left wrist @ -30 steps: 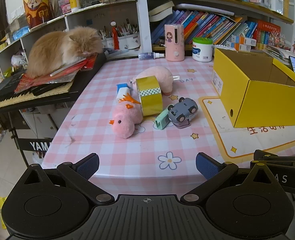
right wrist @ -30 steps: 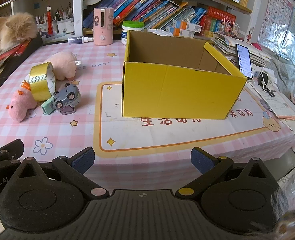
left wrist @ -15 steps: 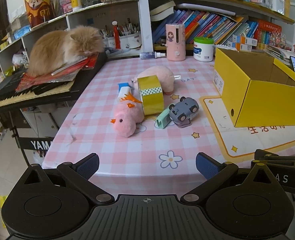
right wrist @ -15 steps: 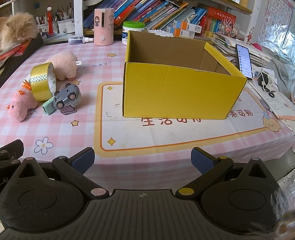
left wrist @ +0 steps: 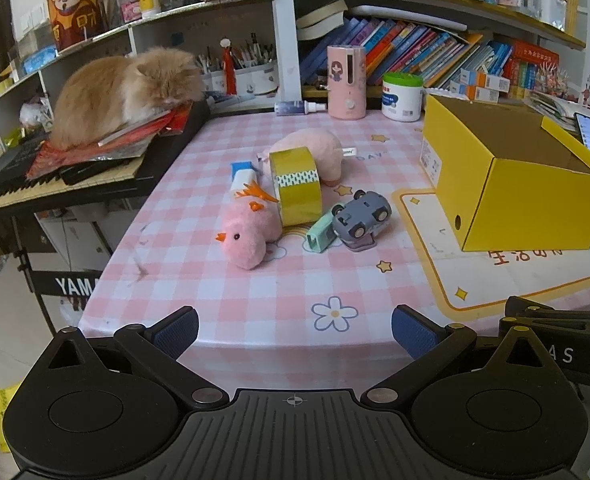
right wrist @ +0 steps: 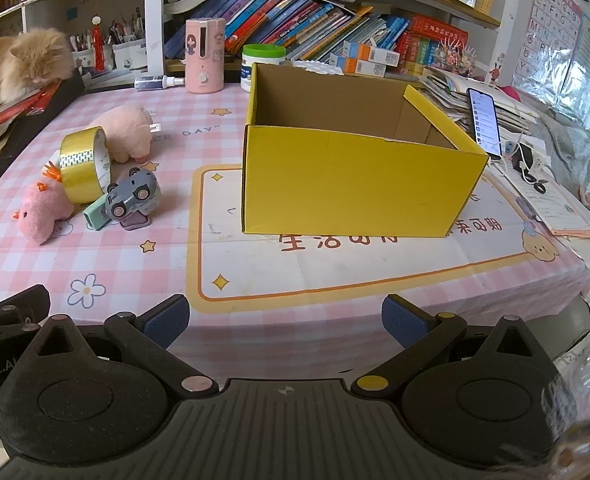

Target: Organize objects

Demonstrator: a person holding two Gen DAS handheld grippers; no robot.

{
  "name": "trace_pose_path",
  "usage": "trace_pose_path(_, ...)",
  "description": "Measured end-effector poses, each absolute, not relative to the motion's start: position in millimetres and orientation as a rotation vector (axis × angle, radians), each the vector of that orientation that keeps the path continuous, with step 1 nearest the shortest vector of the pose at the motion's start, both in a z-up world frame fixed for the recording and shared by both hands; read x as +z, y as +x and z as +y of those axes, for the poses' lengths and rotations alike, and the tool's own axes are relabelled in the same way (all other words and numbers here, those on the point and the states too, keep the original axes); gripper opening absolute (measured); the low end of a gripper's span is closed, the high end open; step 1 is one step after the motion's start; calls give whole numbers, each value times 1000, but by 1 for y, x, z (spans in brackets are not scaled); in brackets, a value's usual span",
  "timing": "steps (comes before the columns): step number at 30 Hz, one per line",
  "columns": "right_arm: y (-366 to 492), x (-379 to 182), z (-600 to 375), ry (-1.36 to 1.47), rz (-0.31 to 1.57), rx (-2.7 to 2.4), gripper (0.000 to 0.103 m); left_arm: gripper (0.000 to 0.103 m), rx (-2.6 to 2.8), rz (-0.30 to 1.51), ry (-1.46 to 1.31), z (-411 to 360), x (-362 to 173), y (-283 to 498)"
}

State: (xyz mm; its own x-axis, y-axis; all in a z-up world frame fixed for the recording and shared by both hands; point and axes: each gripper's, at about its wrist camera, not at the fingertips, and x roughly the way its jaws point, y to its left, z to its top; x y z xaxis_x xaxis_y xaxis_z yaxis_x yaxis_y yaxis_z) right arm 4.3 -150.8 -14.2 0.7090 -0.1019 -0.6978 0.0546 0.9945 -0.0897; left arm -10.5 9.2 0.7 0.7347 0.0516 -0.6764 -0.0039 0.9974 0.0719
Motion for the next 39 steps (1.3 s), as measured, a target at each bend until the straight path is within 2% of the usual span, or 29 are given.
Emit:
trace_pose_path(26, 1, -11, -137, -86, 775, -40, 101, 103, 53, 747, 35, 25, -1, -12)
trace_pose_path(39, 34, -14, -121, -115, 784, 80, 99, 103, 147, 774, -38, 44, -6, 11)
